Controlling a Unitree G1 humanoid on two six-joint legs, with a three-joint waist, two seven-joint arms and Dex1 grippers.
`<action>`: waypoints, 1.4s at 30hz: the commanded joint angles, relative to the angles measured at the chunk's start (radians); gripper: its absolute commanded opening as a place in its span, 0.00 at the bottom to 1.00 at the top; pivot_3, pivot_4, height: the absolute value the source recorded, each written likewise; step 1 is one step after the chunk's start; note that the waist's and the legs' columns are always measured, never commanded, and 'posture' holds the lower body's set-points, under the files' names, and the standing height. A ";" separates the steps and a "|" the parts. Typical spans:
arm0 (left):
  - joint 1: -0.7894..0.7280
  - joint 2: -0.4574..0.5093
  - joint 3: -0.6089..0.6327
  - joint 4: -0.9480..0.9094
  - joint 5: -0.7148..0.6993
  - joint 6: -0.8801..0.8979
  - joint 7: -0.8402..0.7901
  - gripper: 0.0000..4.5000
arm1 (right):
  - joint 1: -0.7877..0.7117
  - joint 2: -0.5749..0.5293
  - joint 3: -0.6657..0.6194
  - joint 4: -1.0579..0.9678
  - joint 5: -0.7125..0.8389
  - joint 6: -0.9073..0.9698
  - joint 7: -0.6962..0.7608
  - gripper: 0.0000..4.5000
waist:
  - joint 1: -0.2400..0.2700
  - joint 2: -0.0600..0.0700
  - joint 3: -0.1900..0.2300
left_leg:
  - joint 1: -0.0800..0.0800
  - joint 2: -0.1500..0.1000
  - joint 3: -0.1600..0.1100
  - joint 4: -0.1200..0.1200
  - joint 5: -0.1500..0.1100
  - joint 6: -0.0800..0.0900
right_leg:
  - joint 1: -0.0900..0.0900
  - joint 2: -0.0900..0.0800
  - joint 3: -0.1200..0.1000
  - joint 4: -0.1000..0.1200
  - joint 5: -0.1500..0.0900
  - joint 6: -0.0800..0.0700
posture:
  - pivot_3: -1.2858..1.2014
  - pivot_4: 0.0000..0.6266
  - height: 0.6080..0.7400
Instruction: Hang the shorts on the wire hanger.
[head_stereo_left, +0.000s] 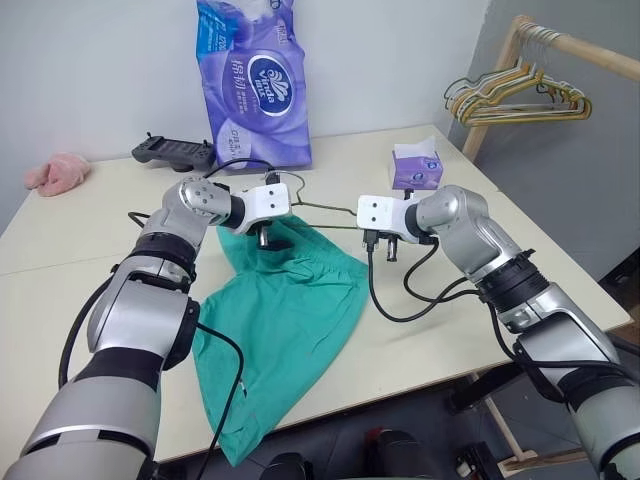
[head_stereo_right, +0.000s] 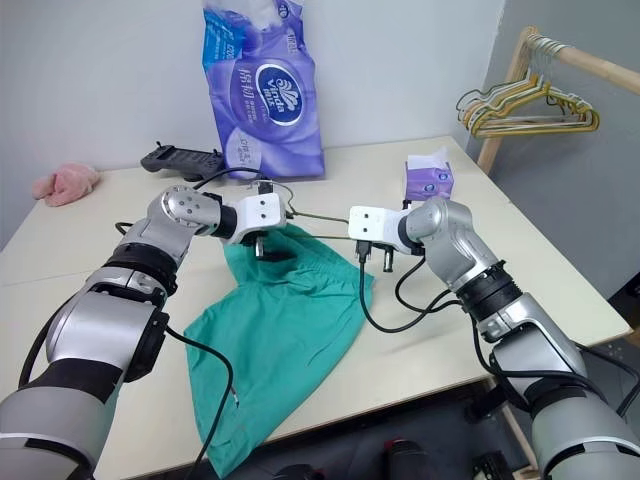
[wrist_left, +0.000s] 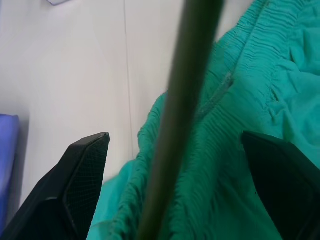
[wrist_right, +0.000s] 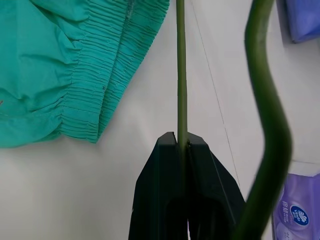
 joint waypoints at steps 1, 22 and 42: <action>-0.041 0.000 -0.003 0.003 0.009 0.010 -0.014 0.87 | -0.029 0.003 -0.027 -0.051 0.006 -0.013 0.005 0.00 | 0.000 0.000 0.000 | 0.000 0.000 0.000 0.000 0.000 0.000 | 0.000 0.000 0.000 0.000 0.000 0.000 | 0.48 0.05 1.00; -0.052 -0.008 0.062 0.006 -0.060 0.086 -0.055 0.01 | -0.040 -0.007 -0.033 -0.049 0.007 -0.018 0.010 0.00 | -0.001 0.000 0.000 | 0.000 0.000 0.000 0.000 0.000 0.000 | 0.000 0.000 0.000 0.000 0.000 0.000 | 0.48 0.04 1.00; -0.028 0.007 0.066 -0.027 -0.058 0.065 -0.098 0.67 | -0.046 -0.012 -0.035 -0.044 0.002 -0.042 0.016 0.00 | -0.004 0.000 0.000 | 0.000 0.000 0.000 0.000 0.000 0.000 | 0.000 0.000 0.000 0.000 0.000 0.000 | 0.49 0.01 1.00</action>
